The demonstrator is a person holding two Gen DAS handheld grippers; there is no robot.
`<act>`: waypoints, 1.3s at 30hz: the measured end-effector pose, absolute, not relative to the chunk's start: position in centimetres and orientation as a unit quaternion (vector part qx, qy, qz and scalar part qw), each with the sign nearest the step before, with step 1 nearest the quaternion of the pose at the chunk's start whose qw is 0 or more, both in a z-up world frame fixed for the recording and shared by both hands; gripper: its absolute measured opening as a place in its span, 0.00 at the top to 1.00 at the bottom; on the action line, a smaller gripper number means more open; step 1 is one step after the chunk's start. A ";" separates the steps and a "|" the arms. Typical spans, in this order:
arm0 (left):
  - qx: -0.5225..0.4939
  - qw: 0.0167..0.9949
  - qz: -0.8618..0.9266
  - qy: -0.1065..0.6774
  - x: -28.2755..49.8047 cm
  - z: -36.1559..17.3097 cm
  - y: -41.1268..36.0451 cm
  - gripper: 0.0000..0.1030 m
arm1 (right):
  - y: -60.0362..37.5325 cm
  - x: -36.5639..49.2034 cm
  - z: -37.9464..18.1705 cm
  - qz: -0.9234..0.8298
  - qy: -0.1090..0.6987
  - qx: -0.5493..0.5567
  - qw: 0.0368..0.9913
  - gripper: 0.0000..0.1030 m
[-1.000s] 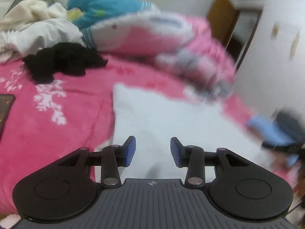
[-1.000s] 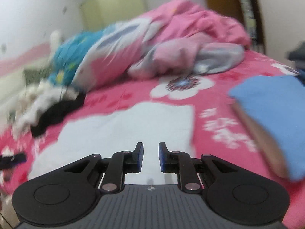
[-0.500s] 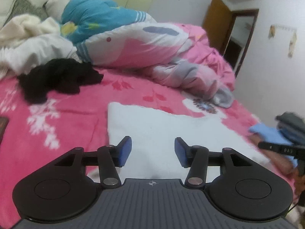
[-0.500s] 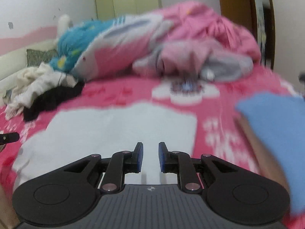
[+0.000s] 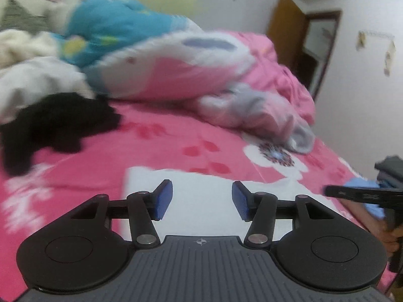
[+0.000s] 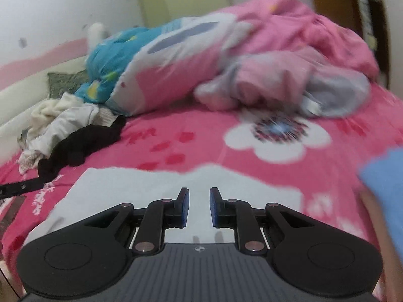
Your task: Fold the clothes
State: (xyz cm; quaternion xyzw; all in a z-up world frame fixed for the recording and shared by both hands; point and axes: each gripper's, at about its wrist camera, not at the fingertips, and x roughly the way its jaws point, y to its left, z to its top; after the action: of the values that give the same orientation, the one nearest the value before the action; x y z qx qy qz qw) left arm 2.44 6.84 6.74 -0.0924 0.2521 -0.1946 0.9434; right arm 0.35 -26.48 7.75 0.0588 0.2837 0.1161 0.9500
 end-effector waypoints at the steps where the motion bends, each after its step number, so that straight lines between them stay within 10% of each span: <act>1: -0.086 0.942 -0.188 0.263 4.0 5.7 6.1 0.49 | -25.7 1.9 6.9 0.118 0.289 0.048 0.949 0.82; 5: -0.068 0.939 -0.128 0.311 8.0 0.1 5.5 0.47 | -25.1 6.7 0.1 0.054 0.334 0.001 0.941 0.81; 39: -0.074 0.938 -0.155 0.301 7.3 -0.1 5.6 0.17 | -26.4 6.1 0.1 0.045 0.320 0.040 0.946 0.81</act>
State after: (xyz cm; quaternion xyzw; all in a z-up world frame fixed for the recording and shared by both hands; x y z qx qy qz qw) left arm 7.27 5.65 -0.09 -0.0742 0.3011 -0.1548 0.9380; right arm 6.09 -26.41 0.06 0.0397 0.3198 0.0446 0.9456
